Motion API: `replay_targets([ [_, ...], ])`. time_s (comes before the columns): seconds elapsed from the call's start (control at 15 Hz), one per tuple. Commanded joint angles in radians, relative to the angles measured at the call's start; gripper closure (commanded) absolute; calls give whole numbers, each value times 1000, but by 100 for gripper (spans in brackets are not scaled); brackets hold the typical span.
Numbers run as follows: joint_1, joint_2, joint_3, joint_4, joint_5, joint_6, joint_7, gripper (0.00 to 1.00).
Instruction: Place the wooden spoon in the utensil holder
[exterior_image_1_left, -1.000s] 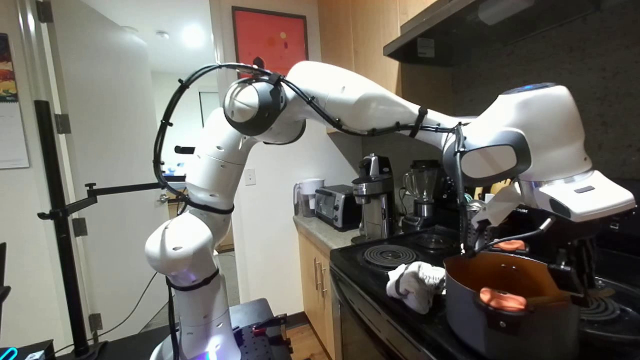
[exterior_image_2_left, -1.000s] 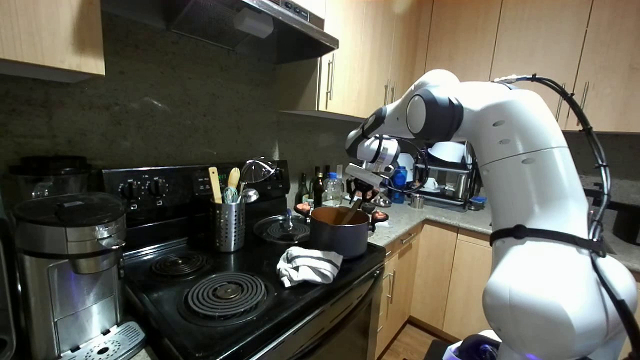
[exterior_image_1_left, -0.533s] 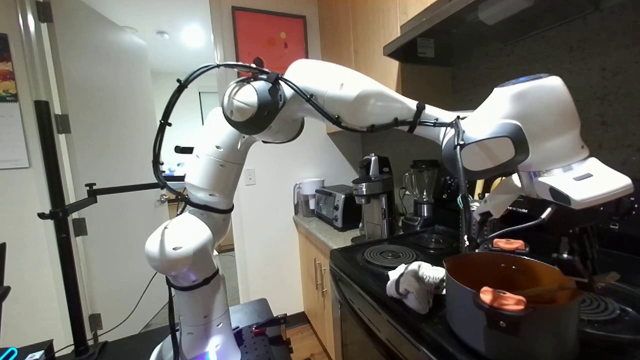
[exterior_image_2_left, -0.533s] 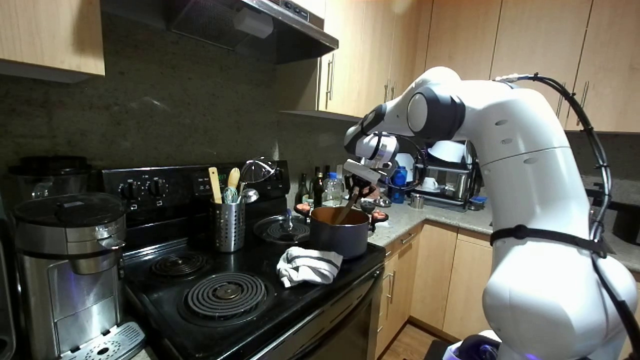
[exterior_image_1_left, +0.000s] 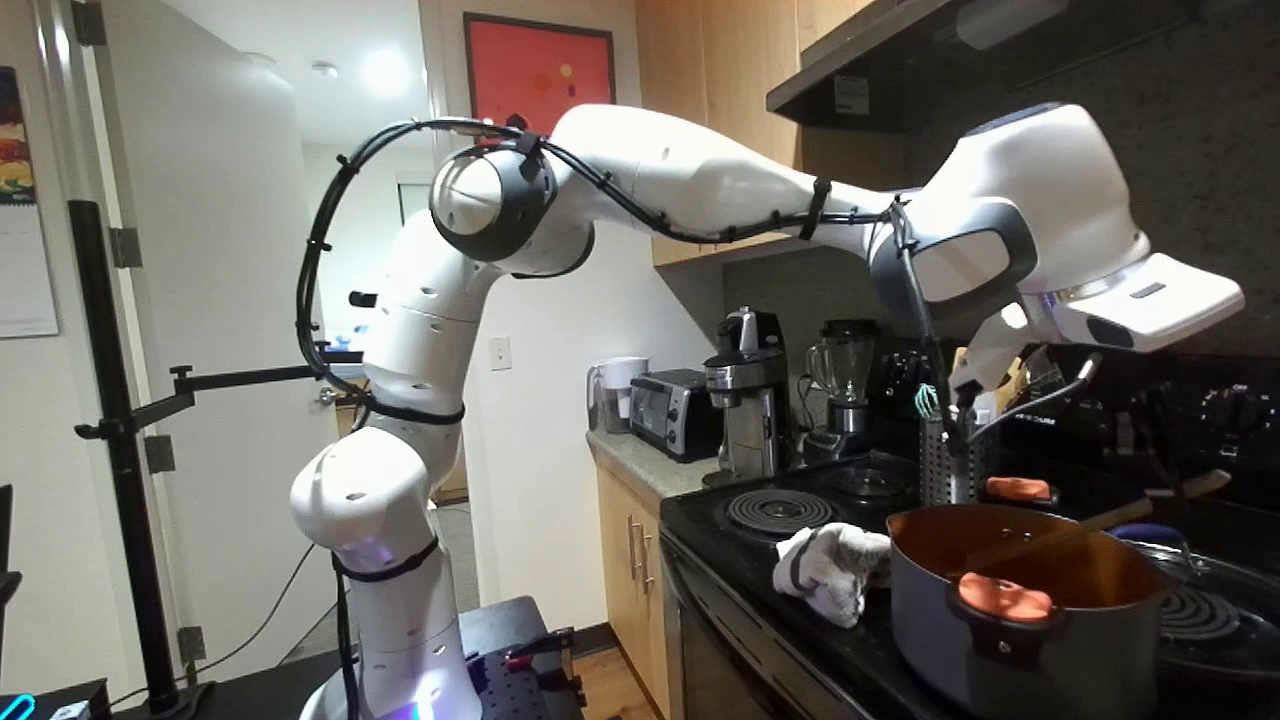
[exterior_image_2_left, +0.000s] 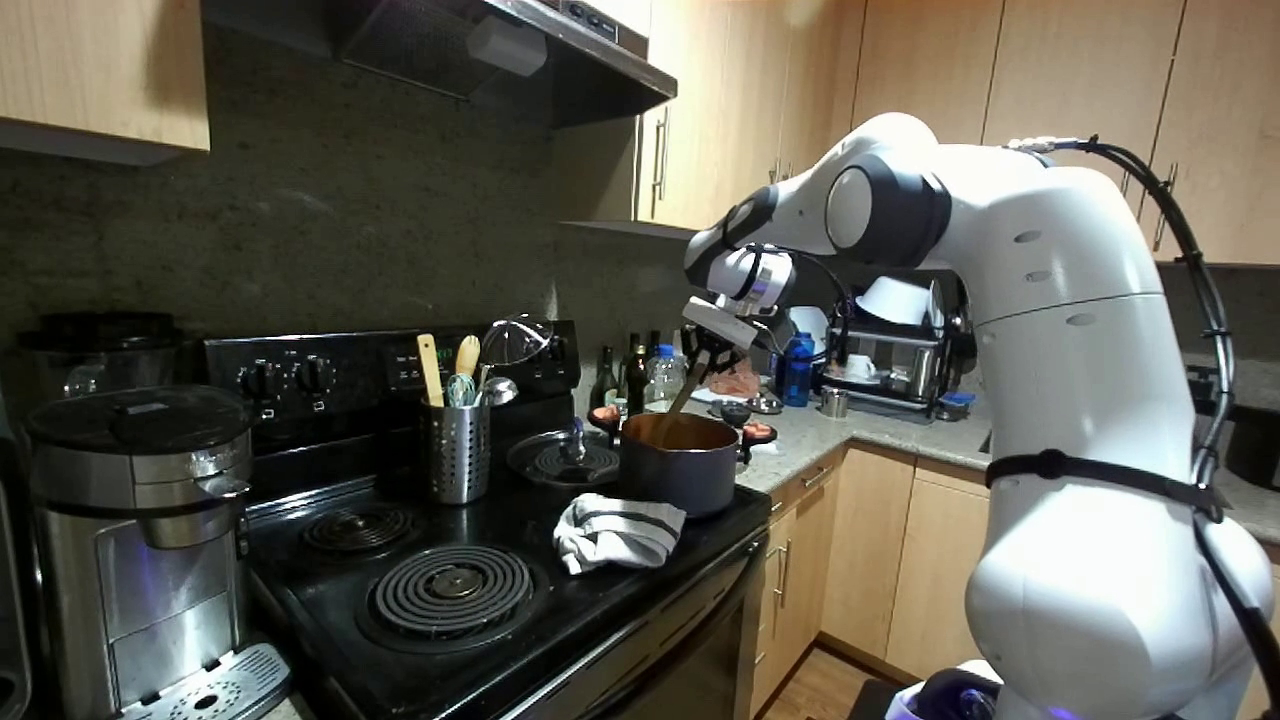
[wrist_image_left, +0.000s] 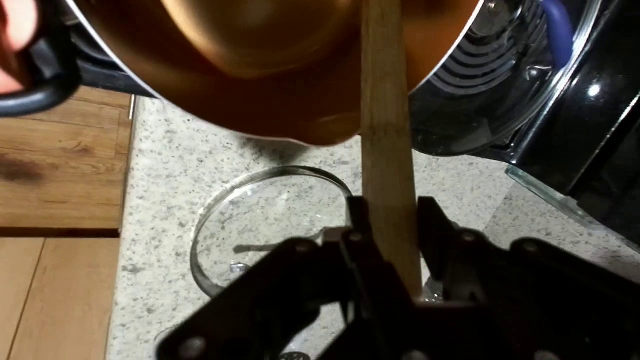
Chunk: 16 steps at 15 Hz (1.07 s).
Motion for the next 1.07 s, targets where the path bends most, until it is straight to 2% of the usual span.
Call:
replay_targets([
  [0.0,8,-56,17,-4,29,31,-54,93],
  [1.0,64,-145,68,77,106,46,-94,93],
])
